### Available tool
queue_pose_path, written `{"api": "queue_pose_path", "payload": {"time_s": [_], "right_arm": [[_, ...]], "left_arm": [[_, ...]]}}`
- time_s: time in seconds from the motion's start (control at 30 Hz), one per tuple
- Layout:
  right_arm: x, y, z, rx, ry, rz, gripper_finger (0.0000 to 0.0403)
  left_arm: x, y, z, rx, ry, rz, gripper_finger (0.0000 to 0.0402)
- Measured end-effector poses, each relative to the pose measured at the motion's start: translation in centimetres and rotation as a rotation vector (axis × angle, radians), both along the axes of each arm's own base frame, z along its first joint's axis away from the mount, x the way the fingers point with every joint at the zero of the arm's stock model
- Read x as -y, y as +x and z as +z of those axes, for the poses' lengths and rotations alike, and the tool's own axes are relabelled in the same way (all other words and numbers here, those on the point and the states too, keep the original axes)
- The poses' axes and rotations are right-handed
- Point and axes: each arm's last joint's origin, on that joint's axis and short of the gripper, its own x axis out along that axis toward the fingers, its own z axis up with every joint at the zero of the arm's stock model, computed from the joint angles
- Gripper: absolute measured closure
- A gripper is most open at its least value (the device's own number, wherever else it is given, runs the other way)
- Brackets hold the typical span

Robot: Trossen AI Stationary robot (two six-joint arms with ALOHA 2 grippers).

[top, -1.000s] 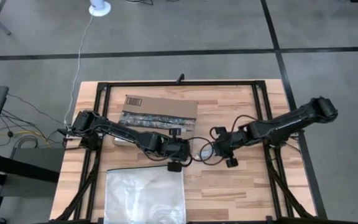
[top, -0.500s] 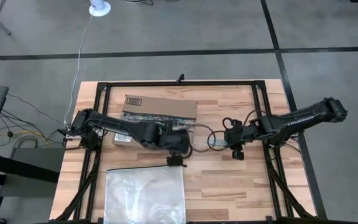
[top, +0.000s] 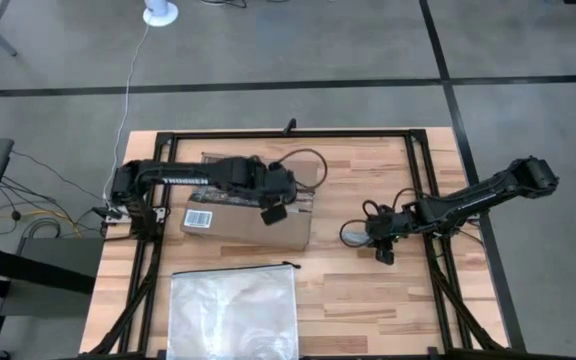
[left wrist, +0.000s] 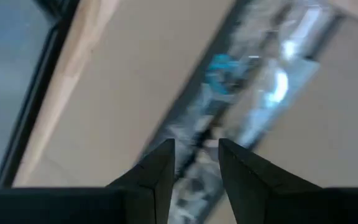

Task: Unpack boxes
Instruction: Open the box using the cutter

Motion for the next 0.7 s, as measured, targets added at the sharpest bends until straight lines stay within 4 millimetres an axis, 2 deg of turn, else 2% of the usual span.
{"api": "queue_pose_path", "payload": {"time_s": [0.07,0.2,0.37,0.53,0.7], "right_arm": [[-0.1,0.0,0.7,-0.036,0.041,0.013,0.0221],[-0.5,1.5,4.7,0.068,0.083,0.043,0.0154],[0.7,3.9,8.2,0.277,0.013,-0.064,0.0136],[3.8,6.5,8.3,0.430,0.017,-0.278,0.0135],[6.8,9.6,7.1,0.548,0.219,-0.465,0.0134]], "left_arm": [[-1.2,-0.6,0.5,-0.007,0.003,0.017,0.0293],[-4.2,-2.3,2.1,0.006,0.012,0.028,0.0293],[-8.4,-4.4,2.3,-0.001,-0.074,0.026,0.0293],[-11.4,-7.8,-0.5,0.052,-0.183,0.060,0.0293],[-13.3,-11.2,-3.4,0.057,-0.212,0.109,0.0293]]}}
